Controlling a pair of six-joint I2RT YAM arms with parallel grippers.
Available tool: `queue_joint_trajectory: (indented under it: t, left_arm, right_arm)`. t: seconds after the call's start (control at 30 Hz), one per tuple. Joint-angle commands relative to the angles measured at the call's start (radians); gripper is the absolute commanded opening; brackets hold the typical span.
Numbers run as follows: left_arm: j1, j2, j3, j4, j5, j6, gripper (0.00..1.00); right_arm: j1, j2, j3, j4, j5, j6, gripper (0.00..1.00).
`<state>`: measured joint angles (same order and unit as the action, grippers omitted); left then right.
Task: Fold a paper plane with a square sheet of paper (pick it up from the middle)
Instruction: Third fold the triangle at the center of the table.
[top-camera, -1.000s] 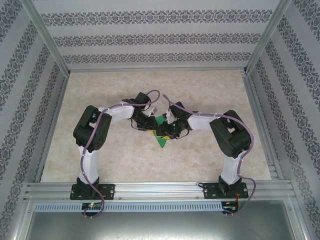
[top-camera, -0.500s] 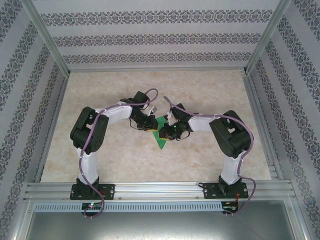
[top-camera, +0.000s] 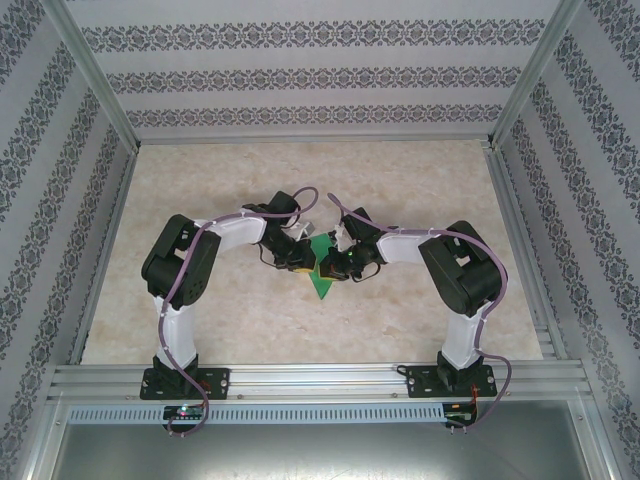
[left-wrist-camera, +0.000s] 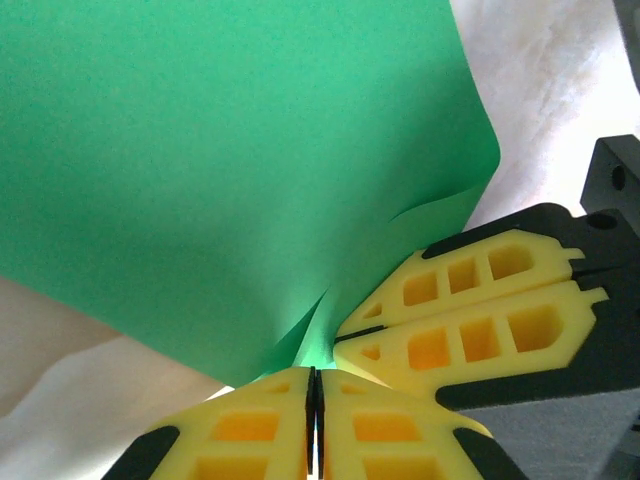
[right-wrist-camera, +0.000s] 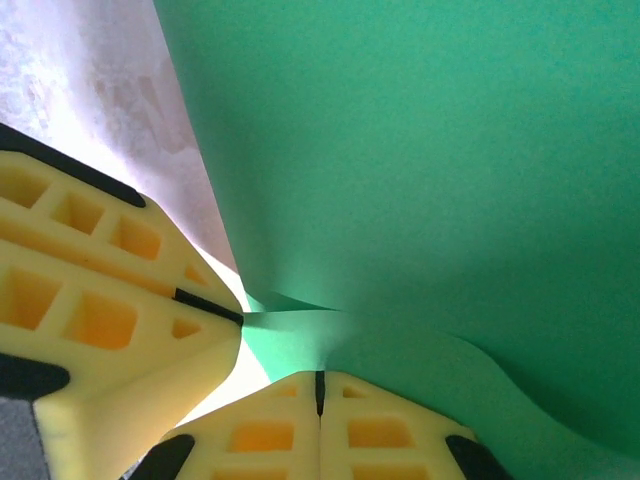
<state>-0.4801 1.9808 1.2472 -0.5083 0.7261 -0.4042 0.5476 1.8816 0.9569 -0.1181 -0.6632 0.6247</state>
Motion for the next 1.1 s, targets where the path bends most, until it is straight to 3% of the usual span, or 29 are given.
queue_joint_trajectory:
  t: [0.0,0.7,1.07]
  left_arm:
    - [-0.015,-0.013,-0.011,0.016,0.008,0.008,0.13]
    - [-0.021,0.059,-0.001,-0.022,-0.094,0.046,0.12]
    - [-0.041,0.093,0.014,-0.083,-0.168,0.101,0.1]
  right_arm:
    - [0.003,0.002,-0.025,-0.028,0.025,-0.017,0.05]
    - [-0.003,-0.022,-0.024,-0.026,0.014,-0.023,0.06]
    - [-0.015,-0.089,-0.037,0.013,0.005,0.012,0.16]
